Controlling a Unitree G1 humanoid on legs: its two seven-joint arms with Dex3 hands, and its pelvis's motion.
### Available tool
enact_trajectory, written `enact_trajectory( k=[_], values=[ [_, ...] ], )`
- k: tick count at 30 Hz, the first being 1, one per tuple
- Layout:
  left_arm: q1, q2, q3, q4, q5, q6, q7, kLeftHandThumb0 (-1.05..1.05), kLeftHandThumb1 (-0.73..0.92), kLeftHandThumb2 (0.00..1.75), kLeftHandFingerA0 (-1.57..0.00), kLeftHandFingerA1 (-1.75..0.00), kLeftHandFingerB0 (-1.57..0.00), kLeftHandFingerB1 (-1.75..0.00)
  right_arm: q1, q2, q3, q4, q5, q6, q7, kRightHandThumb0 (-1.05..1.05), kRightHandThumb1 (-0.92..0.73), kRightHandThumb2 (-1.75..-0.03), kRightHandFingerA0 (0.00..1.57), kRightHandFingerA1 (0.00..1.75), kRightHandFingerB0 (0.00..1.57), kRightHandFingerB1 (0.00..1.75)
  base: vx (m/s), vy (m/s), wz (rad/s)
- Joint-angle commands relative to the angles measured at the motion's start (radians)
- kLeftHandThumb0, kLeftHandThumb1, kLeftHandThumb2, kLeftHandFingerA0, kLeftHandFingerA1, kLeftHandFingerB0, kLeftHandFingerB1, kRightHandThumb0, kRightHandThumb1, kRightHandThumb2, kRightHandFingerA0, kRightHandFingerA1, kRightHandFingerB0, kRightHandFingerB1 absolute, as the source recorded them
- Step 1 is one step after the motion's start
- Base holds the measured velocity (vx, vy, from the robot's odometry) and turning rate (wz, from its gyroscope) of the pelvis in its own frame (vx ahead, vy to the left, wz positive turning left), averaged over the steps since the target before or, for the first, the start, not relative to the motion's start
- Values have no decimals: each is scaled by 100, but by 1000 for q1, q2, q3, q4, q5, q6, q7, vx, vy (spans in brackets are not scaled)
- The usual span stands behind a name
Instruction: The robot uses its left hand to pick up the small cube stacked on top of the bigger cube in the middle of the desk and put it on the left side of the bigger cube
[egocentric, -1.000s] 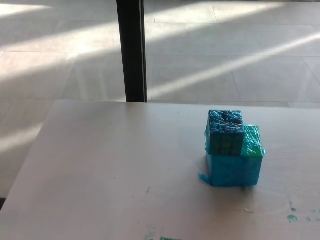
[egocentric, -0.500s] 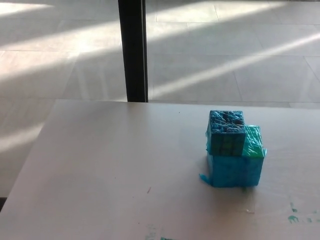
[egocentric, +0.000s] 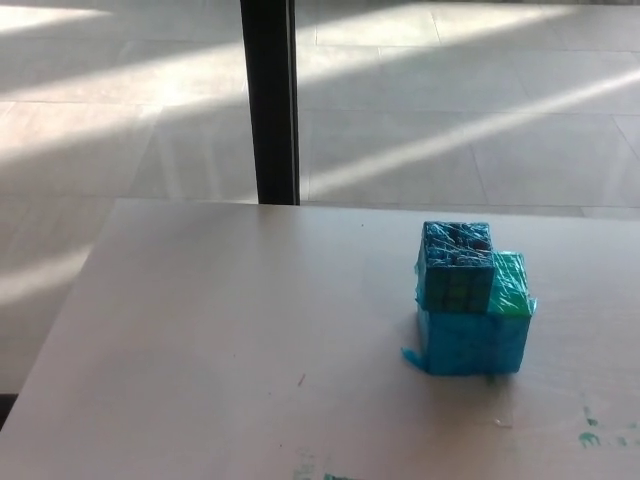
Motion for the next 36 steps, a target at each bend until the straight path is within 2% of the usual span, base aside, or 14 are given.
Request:
enact_trajectory(
  k=[1,9,10,11,12,13,17,18,20,21,28,29,30,36],
  values=[
    [-46,83,-31,-60,53,61,-2,-93,77,114,-23,-65,0,-10,13,-35,8,-22,-17,48,9,-47,-72,-62,59,59,50,40,0,0,0],
    [-141,197,-96,-201,134,62,6,-92,79,113,-51,-75,-5,-8,28,-41,19,-37,-33,52,9,-46,-73,-62,60,58,49,38,0,0,0],
    [-187,219,-91,-223,122,59,-20,-83,90,67,-20,-59,0,-20,30,-37,11,-46,-25,68,6,-48,-57,-94,54,66,43,56,0,0,0],
    [-205,232,-97,-244,131,55,-20,-82,71,111,-19,-57,0,-16,30,-34,6,-46,-20,71,6,-48,-56,-94,54,66,44,56,0,0,0],
    [-211,236,-101,-252,135,54,-18,-82,71,111,-19,-57,0,-16,32,-35,4,-47,-17,72,7,-48,-56,-94,54,66,44,56,0,0,0],
    [-250,250,-101,-267,131,54,-34,-80,88,65,-10,-53,-1,-21,29,-35,3,-41,-15,71,10,-45,-72,-62,59,58,51,39,0,0,0],
    [-386,281,-155,-282,182,95,-52,-78,86,66,-34,-51,-3,-23,32,-35,3,-44,-12,69,17,-45,-72,-61,58,58,51,39,0,0,0],
    [-414,290,-175,-275,200,55,-52,-78,68,104,-40,-64,-3,-22,41,-35,1,-70,-11,85,16,-45,-72,-61,57,58,50,39,0,0,0],
    [-478,305,-241,-274,266,61,-45,-84,91,67,-41,-54,0,-24,45,-38,-4,-105,-7,128,23,-45,-72,-62,56,56,52,39,0,0,0],
    [-532,303,-276,-278,290,85,-63,-90,74,111,-24,-58,0,-11,43,-45,1,-106,-15,129,24,-45,-71,-62,57,56,52,39,0,0,0],
    [-808,193,-421,-169,359,22,-63,-81,72,107,-21,-54,0,-20,34,-38,-12,-90,-6,132,16,-44,-70,-61,59,57,53,39,0,0,0],
    [-837,175,-444,-165,370,9,-62,-80,92,68,-17,-40,-1,-17,33,-40,-9,-89,-8,134,19,-43,-71,-61,59,57,53,39,0,0,0],
    [-850,162,-453,-195,367,8,-69,-90,77,113,-4,-50,-1,-10,29,-40,-6,-85,-13,137,15,-44,-71,-61,60,57,53,39,0,0,0],
    [-889,73,-479,-360,361,77,-95,-81,91,67,-7,-45,0,-24,15,-46,4,-33,-21,71,20,-44,-70,-61,59,57,53,39,0,0,0]
  ],
)
